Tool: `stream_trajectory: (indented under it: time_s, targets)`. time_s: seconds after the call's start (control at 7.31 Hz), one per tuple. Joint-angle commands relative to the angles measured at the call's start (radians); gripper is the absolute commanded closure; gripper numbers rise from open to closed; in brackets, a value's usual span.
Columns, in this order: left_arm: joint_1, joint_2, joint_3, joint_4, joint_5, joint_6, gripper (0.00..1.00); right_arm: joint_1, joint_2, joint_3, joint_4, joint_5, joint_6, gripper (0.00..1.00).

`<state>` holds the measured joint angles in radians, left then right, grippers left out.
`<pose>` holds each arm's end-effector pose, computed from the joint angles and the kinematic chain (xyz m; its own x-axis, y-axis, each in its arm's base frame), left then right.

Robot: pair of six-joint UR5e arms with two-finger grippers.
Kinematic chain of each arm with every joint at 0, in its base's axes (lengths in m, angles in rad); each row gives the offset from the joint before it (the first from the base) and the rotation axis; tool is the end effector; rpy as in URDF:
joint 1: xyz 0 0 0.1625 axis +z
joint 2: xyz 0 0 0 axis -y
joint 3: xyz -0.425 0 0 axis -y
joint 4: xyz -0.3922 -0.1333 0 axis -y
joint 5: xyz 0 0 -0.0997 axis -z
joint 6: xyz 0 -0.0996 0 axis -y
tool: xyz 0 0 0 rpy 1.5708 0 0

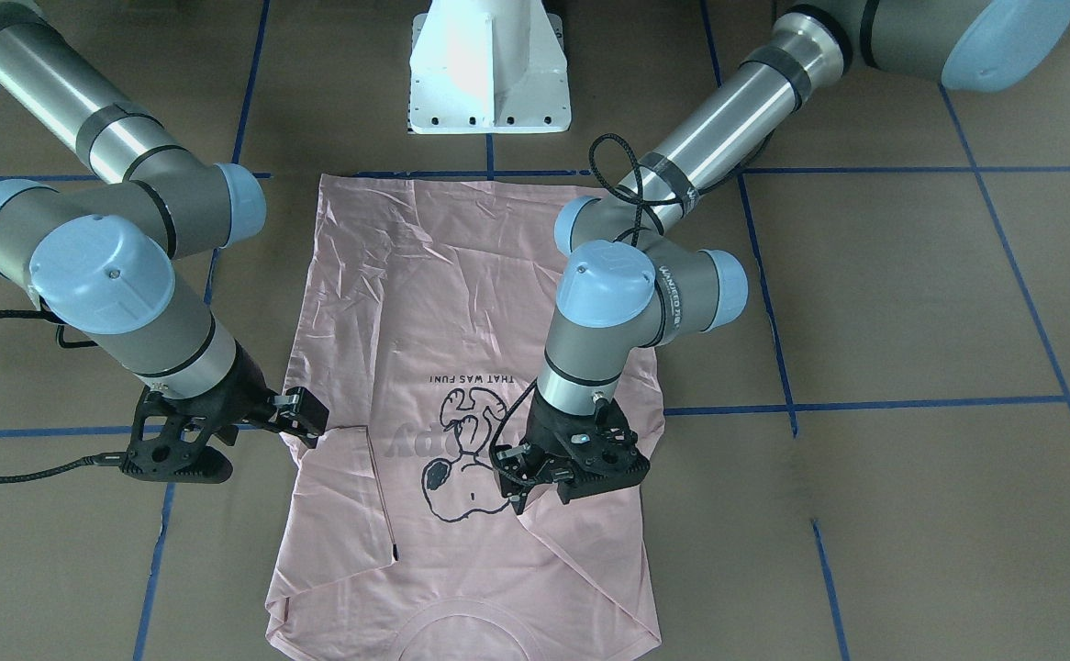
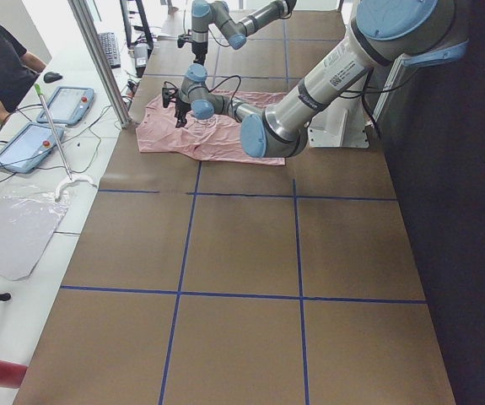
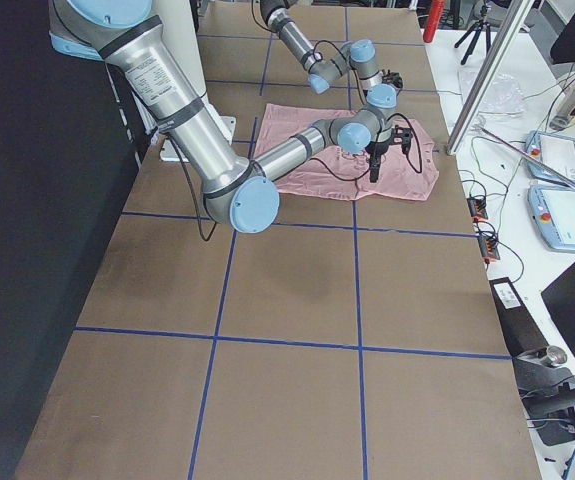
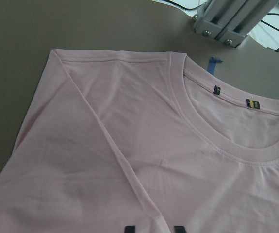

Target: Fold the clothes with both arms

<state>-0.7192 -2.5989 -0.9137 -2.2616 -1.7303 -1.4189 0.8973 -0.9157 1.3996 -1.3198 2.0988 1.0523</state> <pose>0.5726 -0.6575 0.2007 0.4450 -0.1911 -0.8749 0.4843 0.8731 0.0556 -0.3952 -0.6285 0.3140 0.6321 0.1058 0.7676 -0.1741 0.9847 0.0076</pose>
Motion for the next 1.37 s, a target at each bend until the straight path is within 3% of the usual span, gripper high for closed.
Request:
stream_trajectory:
  time_s: [0.0, 0.14, 0.27, 0.55, 0.68, 0.82, 1.09, 1.23]
  targets:
    - [0.001, 0.08, -0.19, 0.099, -0.106, 0.009, 0.0, -0.029, -0.114, 0.147, -0.001, 0.039, 0.029, 0.0]
    - [0.001, 0.145, -0.309, 0.169, -0.194, 0.021, 0.0, -0.052, -0.173, 0.227, 0.001, 0.009, 0.125, 0.0]
    - [0.0, 0.216, -0.42, 0.216, -0.199, 0.055, 0.0, -0.126, -0.245, 0.339, -0.001, -0.072, 0.173, 0.0]
    - [0.001, 0.453, -0.729, 0.302, -0.201, 0.137, 0.0, -0.268, -0.395, 0.548, -0.007, -0.188, 0.336, 0.0]
    - [0.009, 0.532, -0.822, 0.326, -0.189, 0.158, 0.0, -0.379, -0.495, 0.658, -0.006, -0.286, 0.418, 0.0]
    - [0.036, 0.586, -0.87, 0.326, -0.186, 0.158, 0.0, -0.502, -0.555, 0.702, -0.004, -0.381, 0.511, 0.0]
    - [0.049, 0.596, -0.884, 0.333, -0.184, 0.155, 0.0, -0.732, -0.606, 0.723, -0.001, -0.588, 0.647, 0.0]
    - [0.047, 0.597, -0.883, 0.335, -0.184, 0.155, 0.0, -0.754, -0.623, 0.722, -0.001, -0.611, 0.646, 0.0]
